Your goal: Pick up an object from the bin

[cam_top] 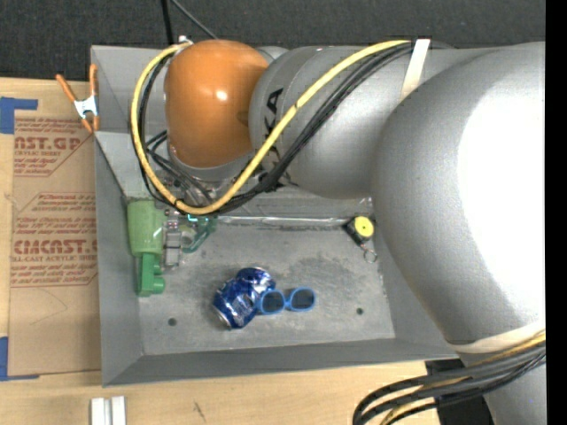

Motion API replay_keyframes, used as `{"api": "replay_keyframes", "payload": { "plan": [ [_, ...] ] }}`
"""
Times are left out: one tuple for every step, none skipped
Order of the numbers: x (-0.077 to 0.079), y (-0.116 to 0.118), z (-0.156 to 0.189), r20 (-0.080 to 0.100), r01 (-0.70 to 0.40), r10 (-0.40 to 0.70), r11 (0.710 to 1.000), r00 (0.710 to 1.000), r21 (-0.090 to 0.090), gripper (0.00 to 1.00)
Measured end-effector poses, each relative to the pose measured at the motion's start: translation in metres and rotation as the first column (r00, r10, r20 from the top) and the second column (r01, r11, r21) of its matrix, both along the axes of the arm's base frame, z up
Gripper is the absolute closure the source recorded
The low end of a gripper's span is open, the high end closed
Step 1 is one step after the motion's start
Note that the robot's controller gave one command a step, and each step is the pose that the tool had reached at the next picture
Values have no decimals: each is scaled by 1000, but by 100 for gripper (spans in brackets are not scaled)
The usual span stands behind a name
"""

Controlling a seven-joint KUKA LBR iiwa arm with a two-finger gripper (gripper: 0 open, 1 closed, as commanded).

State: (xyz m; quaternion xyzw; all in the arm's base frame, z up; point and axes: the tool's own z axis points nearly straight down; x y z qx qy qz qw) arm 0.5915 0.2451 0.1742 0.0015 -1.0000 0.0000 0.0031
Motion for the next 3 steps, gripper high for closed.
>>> {"api": "replay_keyframes", "payload": {
  "plan": [
    [-9,-28,-91,5,2,-2,1000,1000,-8,0],
    [-84,-75,-69,4,-197,197,980,980,0,0],
    [-80,-150,-106,2,-346,346,938,938,-2,0]
  ]
}}
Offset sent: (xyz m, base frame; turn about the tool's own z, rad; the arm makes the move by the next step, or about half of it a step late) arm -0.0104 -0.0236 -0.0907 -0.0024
